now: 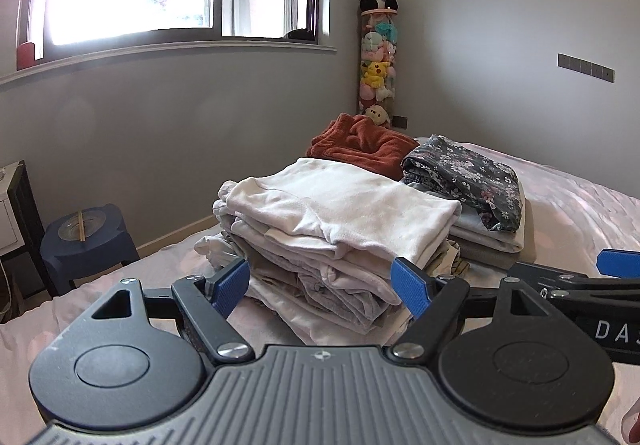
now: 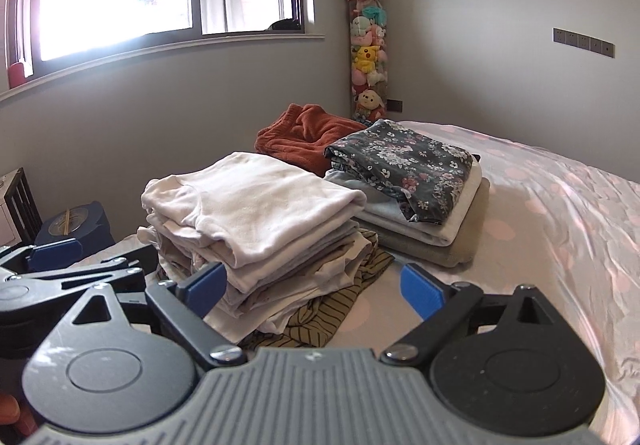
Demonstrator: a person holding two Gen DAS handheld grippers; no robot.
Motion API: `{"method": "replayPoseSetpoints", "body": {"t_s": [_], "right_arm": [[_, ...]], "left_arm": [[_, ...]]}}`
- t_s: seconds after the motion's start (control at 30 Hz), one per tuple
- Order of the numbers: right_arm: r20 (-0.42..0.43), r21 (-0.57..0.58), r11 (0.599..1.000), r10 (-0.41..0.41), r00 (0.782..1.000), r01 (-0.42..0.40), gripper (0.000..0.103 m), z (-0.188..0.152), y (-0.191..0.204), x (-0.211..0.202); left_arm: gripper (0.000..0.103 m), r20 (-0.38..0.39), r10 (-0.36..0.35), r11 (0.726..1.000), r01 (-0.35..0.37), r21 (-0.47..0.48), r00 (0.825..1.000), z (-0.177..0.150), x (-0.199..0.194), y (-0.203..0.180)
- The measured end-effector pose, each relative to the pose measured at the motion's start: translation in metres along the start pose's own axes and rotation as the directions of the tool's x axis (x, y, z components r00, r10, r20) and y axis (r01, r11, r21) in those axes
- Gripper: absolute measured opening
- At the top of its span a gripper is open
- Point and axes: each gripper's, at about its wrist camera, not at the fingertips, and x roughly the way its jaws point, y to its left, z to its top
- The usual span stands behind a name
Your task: Fold clothes
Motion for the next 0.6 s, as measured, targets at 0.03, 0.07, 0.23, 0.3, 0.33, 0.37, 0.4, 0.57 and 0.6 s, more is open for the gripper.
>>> {"method": "replayPoseSetpoints", "body": {"t_s": [0.03, 0.07, 0.23, 0.3, 0.33, 0.37, 0.4, 0.57, 0.6], "right_arm": [[0.000, 0.003, 1.000, -0.004, 1.000, 0.004, 0.095, -0.001, 0.001, -0.001], [-0.002, 0.009, 1.000, -0.004, 1.000, 0.004, 0.095, -0.003, 0.002, -0.001], [-0.005, 0.031, 0.999, -0.009, 1.000, 0.010, 0.096, -0.010, 0.008, -0.005], [-0.008, 0.029, 0.999, -0.017, 1.000, 0.017, 0.096, -0.013, 0.011, -0.007], [-0.004, 0.020, 0.999, -0.025, 1.000, 0.025, 0.096, -0.014, 0.012, -0.008], [0.001, 0.010, 0.999, -0.033, 0.999, 0.033, 0.096, -0.015, 0.014, -0.009], [0.006, 0.001, 0.999, -0.041, 0.999, 0.041, 0.096, -0.016, 0.015, -0.010], [0.002, 0.000, 0.999, -0.048, 0.999, 0.048, 0.096, -0.019, 0.016, -0.013], [0.002, -0.001, 0.999, -0.048, 0.999, 0.048, 0.096, -0.019, 0.016, -0.014]], "left_arm": [[0.078, -0.001, 0.001, 1.000, -0.001, -0.001, 1.000, -0.001, -0.001, 0.001], [0.078, 0.002, 0.005, 1.000, -0.005, 0.003, 1.000, -0.003, -0.002, 0.002], [0.078, 0.008, 0.029, 0.999, -0.029, 0.016, 1.000, -0.011, -0.007, 0.004], [0.078, 0.013, 0.050, 0.998, -0.050, 0.036, 0.999, -0.015, -0.009, 0.003], [0.078, 0.013, 0.055, 0.998, -0.056, 0.043, 0.998, -0.017, -0.009, 0.002], [0.078, 0.012, 0.056, 0.997, -0.056, 0.046, 0.998, -0.018, -0.010, 0.002], [0.078, 0.008, 0.052, 0.998, -0.053, 0.041, 0.999, -0.020, -0.010, 0.003], [0.078, -0.012, 0.037, 0.999, -0.037, 0.023, 0.999, -0.022, -0.012, 0.007], [0.078, -0.012, 0.036, 0.999, -0.036, 0.024, 0.999, -0.022, -0.013, 0.007]]}}
